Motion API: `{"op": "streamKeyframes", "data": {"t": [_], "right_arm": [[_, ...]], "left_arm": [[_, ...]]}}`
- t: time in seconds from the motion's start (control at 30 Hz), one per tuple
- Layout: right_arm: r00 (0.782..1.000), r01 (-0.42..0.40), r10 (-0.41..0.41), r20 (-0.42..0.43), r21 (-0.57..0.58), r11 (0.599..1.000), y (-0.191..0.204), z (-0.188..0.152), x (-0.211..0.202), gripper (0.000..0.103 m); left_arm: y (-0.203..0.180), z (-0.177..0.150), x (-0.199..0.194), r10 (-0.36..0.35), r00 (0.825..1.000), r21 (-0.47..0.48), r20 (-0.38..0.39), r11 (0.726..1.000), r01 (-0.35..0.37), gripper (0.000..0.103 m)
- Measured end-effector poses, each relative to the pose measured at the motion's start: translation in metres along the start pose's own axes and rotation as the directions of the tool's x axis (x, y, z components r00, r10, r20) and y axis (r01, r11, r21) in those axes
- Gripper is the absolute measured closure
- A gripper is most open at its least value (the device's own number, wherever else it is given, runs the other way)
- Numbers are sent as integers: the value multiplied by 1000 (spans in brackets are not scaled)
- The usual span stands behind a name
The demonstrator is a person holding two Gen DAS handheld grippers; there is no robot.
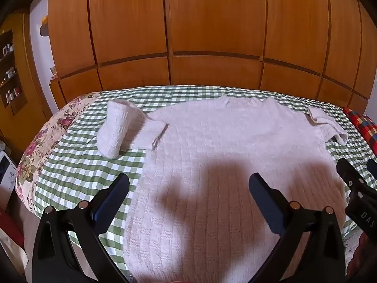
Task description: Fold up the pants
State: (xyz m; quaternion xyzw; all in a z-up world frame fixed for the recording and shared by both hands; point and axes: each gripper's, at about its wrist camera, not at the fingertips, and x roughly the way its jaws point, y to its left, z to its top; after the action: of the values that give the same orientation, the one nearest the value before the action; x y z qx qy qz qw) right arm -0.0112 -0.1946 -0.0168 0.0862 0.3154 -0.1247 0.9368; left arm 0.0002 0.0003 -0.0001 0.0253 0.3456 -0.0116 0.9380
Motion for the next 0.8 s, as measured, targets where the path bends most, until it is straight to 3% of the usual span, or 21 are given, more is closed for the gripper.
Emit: {"op": "streamKeyframes", "data": {"t": [0.2, 0.4, 0.8], "right_arm": [[1000, -1, 1, 2, 4, 1000, -1, -1, -2, 3], [1000, -1, 1, -5, 1, 1000, 2, 1, 0, 3], [1000, -3, 3, -7, -4, 1000, 1, -1, 2, 3]], "left_arm": [[-1, -1, -2, -6, 1000, -7, -3, 1000, 6, 2], [-12, -25, 1, 6, 1000, -2, 17, 1000, -6, 2], [0, -13, 7, -12, 1000, -26, -21, 1000, 11, 2]]}}
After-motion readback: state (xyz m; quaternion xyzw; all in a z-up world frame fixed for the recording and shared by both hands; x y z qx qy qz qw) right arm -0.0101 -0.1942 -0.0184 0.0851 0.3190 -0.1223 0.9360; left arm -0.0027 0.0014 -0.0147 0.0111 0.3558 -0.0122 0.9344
